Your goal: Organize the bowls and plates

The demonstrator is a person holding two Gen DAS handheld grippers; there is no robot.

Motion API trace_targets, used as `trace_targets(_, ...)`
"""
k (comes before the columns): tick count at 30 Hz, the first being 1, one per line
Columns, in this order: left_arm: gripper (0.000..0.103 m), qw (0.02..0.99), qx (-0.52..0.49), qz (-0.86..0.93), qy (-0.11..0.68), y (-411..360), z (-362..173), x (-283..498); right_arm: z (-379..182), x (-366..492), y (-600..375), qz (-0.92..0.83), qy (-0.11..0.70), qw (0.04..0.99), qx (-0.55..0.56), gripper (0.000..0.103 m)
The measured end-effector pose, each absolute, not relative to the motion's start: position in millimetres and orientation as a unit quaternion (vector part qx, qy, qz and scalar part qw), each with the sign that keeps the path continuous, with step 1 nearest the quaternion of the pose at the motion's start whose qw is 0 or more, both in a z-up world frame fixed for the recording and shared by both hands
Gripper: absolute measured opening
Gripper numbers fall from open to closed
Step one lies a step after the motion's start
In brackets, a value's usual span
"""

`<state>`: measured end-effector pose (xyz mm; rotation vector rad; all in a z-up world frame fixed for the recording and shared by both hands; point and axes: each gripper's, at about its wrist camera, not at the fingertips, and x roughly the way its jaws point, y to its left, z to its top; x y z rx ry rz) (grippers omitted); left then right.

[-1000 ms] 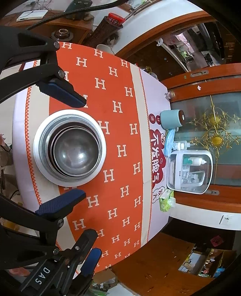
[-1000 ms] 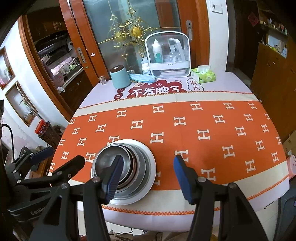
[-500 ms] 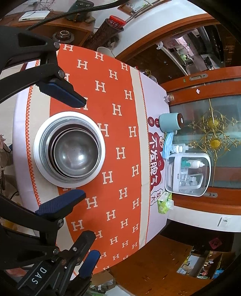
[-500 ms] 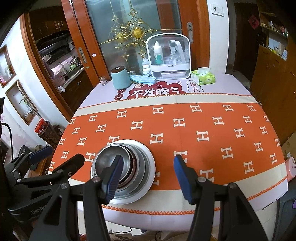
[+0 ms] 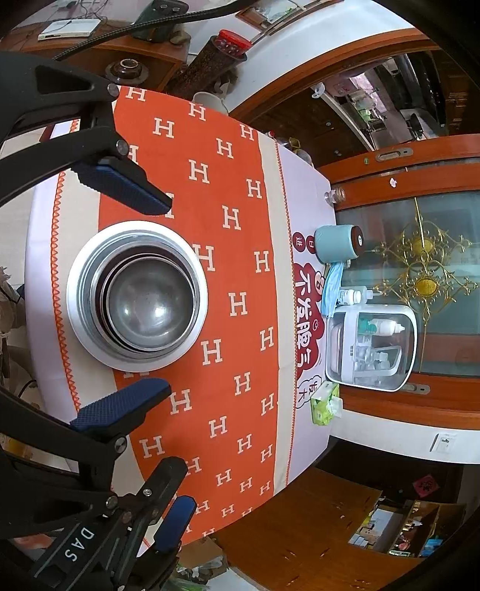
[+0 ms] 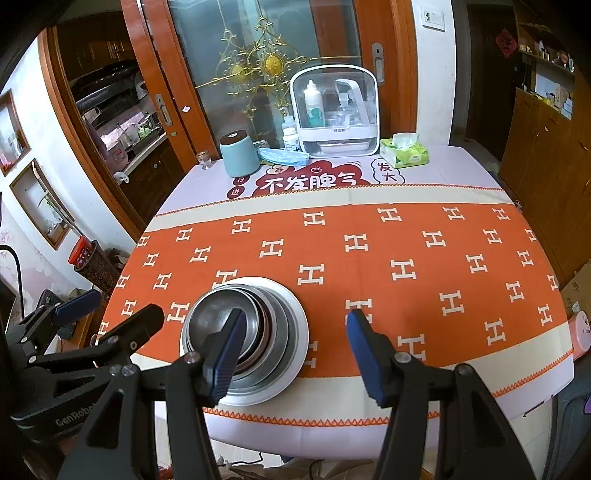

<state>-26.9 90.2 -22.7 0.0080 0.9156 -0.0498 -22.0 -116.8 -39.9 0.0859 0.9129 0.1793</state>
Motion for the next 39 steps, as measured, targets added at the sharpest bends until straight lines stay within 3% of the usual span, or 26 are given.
trace_targets(39,0.089,0.892,-0.004,-0.023,0.452,83.2,-26.1,-30.7,-41.2,-26.8,-120.8,0.088,0.446,0.89,0.045,0.057)
